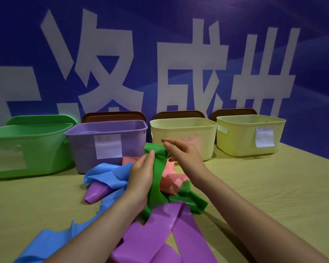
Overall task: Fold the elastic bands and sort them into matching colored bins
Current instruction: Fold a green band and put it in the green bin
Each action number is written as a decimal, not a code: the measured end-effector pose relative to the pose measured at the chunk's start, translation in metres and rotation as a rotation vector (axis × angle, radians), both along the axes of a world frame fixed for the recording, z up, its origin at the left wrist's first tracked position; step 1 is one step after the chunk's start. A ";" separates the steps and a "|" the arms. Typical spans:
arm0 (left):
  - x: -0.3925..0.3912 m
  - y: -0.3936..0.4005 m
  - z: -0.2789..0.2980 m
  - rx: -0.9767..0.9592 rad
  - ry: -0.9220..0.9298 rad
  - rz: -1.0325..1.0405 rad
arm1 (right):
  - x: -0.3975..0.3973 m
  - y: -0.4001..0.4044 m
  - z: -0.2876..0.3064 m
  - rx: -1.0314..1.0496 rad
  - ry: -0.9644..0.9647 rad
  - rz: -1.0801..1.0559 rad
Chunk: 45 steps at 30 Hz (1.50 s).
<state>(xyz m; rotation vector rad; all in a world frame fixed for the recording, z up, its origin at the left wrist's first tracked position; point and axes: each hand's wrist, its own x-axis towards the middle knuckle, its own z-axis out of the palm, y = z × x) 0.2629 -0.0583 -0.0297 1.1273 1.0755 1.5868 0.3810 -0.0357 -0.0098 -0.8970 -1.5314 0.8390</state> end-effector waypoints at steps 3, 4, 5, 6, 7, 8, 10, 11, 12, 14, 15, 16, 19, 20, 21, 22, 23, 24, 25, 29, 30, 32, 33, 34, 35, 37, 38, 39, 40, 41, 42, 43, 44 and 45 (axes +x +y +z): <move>0.002 -0.002 0.000 0.037 0.053 -0.017 | 0.001 0.001 0.000 -0.078 -0.014 0.076; 0.002 -0.002 0.000 0.045 0.070 -0.023 | 0.001 0.002 -0.001 -0.098 -0.021 0.095; 0.002 -0.002 -0.001 0.052 0.098 -0.021 | 0.001 0.002 -0.002 -0.115 -0.031 0.096; 0.002 -0.002 -0.001 0.057 0.136 -0.014 | 0.002 0.004 -0.002 -0.127 -0.044 0.082; 0.001 -0.001 -0.002 0.062 0.175 -0.003 | 0.002 0.005 -0.002 -0.133 -0.060 0.067; 0.000 -0.001 -0.002 0.067 0.202 0.007 | 0.002 0.005 -0.002 -0.133 -0.078 0.056; -0.001 -0.001 -0.003 0.075 0.217 0.014 | 0.004 0.006 -0.001 -0.125 -0.121 0.046; -0.001 -0.001 -0.002 0.075 0.215 0.013 | 0.005 0.006 0.000 -0.123 -0.138 0.048; -0.001 -0.001 -0.001 0.074 0.212 0.012 | 0.006 0.006 0.001 -0.123 -0.150 0.053; -0.001 -0.002 0.001 0.072 0.200 0.012 | 0.008 0.006 0.002 -0.117 -0.168 0.060; -0.001 -0.003 0.002 0.067 0.192 0.007 | 0.010 0.007 0.003 -0.110 -0.180 0.061; -0.001 -0.003 0.002 0.059 0.183 -0.002 | 0.012 0.007 0.003 -0.103 -0.193 0.061; -0.001 -0.002 0.003 0.035 0.184 -0.015 | 0.016 0.008 0.003 -0.079 -0.226 0.064; -0.001 -0.001 0.002 0.028 0.183 -0.010 | 0.016 0.009 0.003 -0.059 -0.247 0.051; -0.002 0.000 0.002 0.023 0.182 -0.004 | 0.016 0.010 0.003 -0.025 -0.285 0.020; -0.003 0.002 0.002 0.015 0.187 0.003 | 0.016 0.010 0.002 0.028 -0.341 -0.026; -0.003 0.003 0.002 0.000 0.194 0.010 | 0.015 0.010 0.001 0.100 -0.407 -0.081; -0.004 0.004 0.001 -0.019 0.196 0.016 | 0.014 0.010 0.001 0.184 -0.477 -0.135; -0.005 0.006 0.001 -0.036 0.196 0.018 | 0.013 0.009 0.000 0.268 -0.545 -0.177; -0.007 0.008 0.002 -0.051 0.204 0.019 | 0.012 0.006 0.000 0.489 -0.629 -0.196; -0.008 0.008 0.002 -0.044 0.196 0.019 | 0.012 0.006 -0.001 0.525 -0.632 -0.195; -0.008 0.007 0.002 -0.027 0.159 0.012 | 0.011 0.006 -0.002 0.575 -0.624 -0.202; -0.009 0.006 0.003 -0.013 0.140 0.009 | 0.011 0.006 -0.002 0.587 -0.606 -0.205; -0.009 0.005 0.004 0.002 0.133 0.007 | 0.010 0.006 -0.003 0.587 -0.573 -0.205; -0.010 0.004 0.004 0.020 0.134 0.003 | 0.009 0.007 -0.004 0.573 -0.525 -0.201; -0.010 0.002 0.005 0.052 0.137 -0.014 | 0.009 0.006 -0.005 0.496 -0.405 -0.168; -0.011 0.000 0.006 0.059 0.137 -0.022 | 0.008 0.006 -0.005 0.435 -0.348 -0.139; -0.011 0.000 0.006 0.062 0.137 -0.022 | 0.008 0.005 -0.004 0.372 -0.299 -0.107; -0.011 0.001 0.006 0.063 0.138 -0.014 | 0.007 0.003 -0.004 0.320 -0.262 -0.077; -0.012 0.002 0.005 0.063 0.143 -0.003 | 0.006 0.002 -0.004 0.284 -0.238 -0.050; -0.012 0.003 0.005 0.060 0.151 0.008 | 0.006 0.002 -0.004 0.264 -0.226 -0.030; -0.012 0.003 0.004 0.054 0.159 0.015 | 0.005 0.002 -0.004 0.255 -0.226 -0.018; -0.013 0.002 0.004 0.045 0.160 0.020 | 0.004 0.002 -0.005 0.249 -0.230 -0.014; -0.013 0.003 0.004 0.033 0.157 0.022 | 0.004 0.002 -0.005 0.242 -0.233 -0.016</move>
